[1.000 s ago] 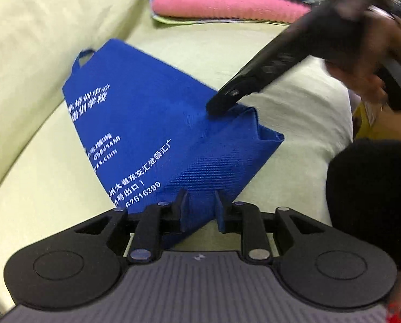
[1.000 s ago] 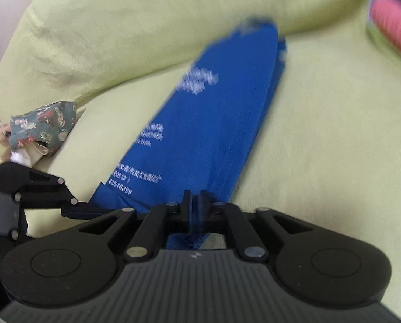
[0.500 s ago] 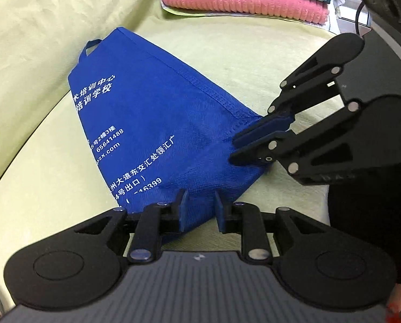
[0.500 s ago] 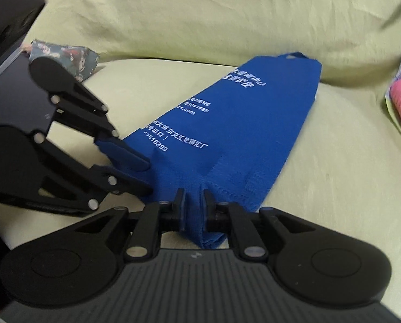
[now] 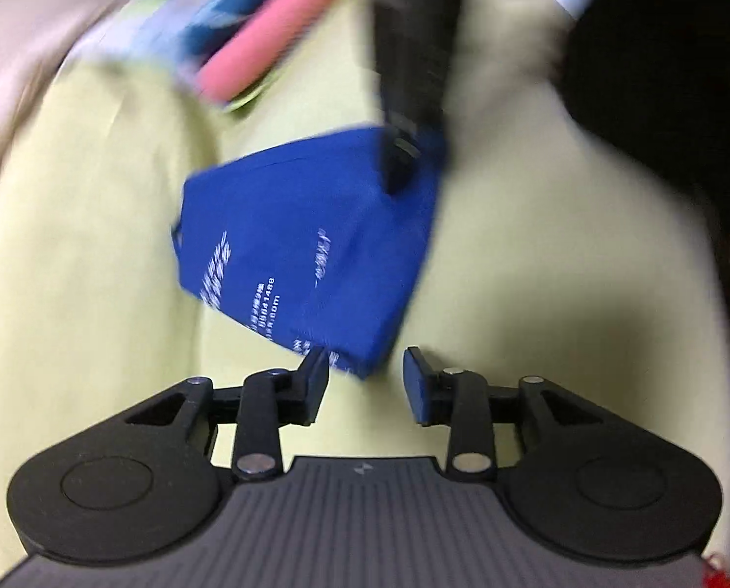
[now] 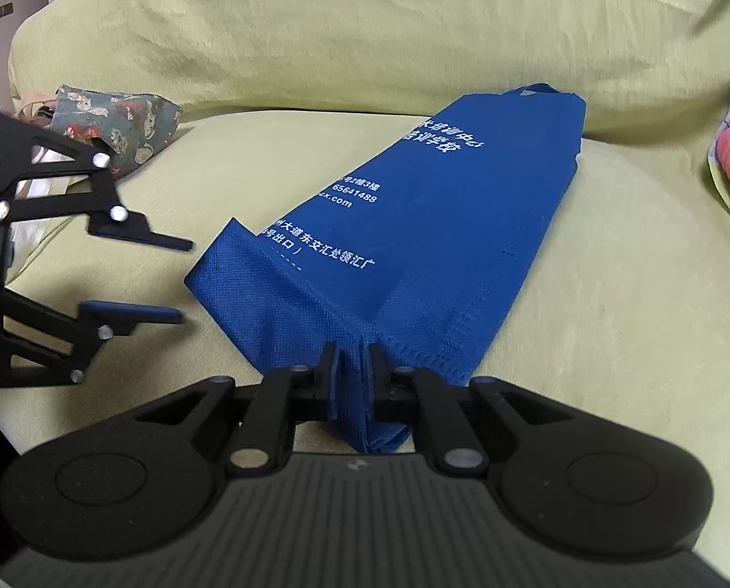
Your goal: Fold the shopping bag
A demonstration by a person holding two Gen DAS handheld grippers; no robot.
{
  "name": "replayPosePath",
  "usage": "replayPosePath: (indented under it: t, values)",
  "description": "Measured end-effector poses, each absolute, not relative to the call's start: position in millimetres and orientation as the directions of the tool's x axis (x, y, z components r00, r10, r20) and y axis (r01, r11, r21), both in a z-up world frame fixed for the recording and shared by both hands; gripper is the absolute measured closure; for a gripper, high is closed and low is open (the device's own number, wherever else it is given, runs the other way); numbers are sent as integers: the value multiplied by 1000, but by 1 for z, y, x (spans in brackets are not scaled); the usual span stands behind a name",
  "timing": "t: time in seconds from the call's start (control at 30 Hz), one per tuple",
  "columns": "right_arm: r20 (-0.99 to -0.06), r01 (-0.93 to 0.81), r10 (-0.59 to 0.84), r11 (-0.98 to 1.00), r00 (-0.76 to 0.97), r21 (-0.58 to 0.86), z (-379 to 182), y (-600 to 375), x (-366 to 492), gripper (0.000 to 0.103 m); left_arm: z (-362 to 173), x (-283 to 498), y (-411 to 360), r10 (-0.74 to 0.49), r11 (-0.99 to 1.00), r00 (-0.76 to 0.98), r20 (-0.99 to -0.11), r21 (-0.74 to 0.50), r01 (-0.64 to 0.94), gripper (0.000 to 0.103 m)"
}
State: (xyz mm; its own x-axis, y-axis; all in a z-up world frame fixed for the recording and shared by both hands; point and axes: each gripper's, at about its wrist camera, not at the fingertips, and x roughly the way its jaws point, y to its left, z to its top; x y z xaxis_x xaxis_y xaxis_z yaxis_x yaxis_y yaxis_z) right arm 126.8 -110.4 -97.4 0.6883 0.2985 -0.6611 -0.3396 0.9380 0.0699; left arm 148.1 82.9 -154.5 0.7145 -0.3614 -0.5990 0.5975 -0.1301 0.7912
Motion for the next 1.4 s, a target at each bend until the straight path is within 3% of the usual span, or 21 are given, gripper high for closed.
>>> replayPosePath:
  t: [0.17,0.23,0.3,0.4,0.5,0.57,0.7,0.87,1.1,1.13,1.17,1.27,1.4]
  values:
    - [-661,-338,305,937,685,82,-97,-112,127,97,-187,147,89,-442,-420,746,-499,849,320,52]
    - [-663,-341,308,936,682,84,-97,-112,128,97,-201,156,91,-469,-503,752,-462,840,202,55]
    - [-664,-347,315,934,678,89,-96,-114,129,97,-207,167,90,-474,-557,737,-481,812,172,67]
    - [-663,-357,327,929,674,96,-96,-115,130,97,-206,179,86,-439,-616,697,-568,754,227,93]
    - [-660,-387,341,919,669,82,-92,-115,129,92,-195,188,83,-422,-611,661,-621,733,298,95]
    - [-627,-410,339,911,701,35,-85,-118,120,71,-185,194,79,-410,-587,632,-658,720,369,96]
    - [-569,-553,383,818,728,-158,-79,-122,93,71,-171,206,74,-397,-519,587,-705,700,491,96]
    - [-538,-651,376,529,755,-544,-108,-111,68,69,-160,216,71,-399,-478,543,-739,673,565,96]
    - [-407,-573,444,352,798,-740,-138,-109,77,75,-150,225,67,-410,-435,481,-775,630,643,96]
    - [-408,-576,455,331,791,-748,-140,-110,79,87,-149,227,66,-412,-426,472,-779,623,656,96]
    - [-419,-589,465,316,780,-744,-142,-111,82,90,-148,228,65,-414,-414,464,-783,616,670,95]
    - [-453,-648,493,360,743,-671,-140,-118,90,93,-143,233,65,-420,-352,443,-792,592,725,96]
    - [-557,-751,528,583,640,-310,-112,-133,118,92,-122,249,57,-397,-129,354,-847,433,892,96]
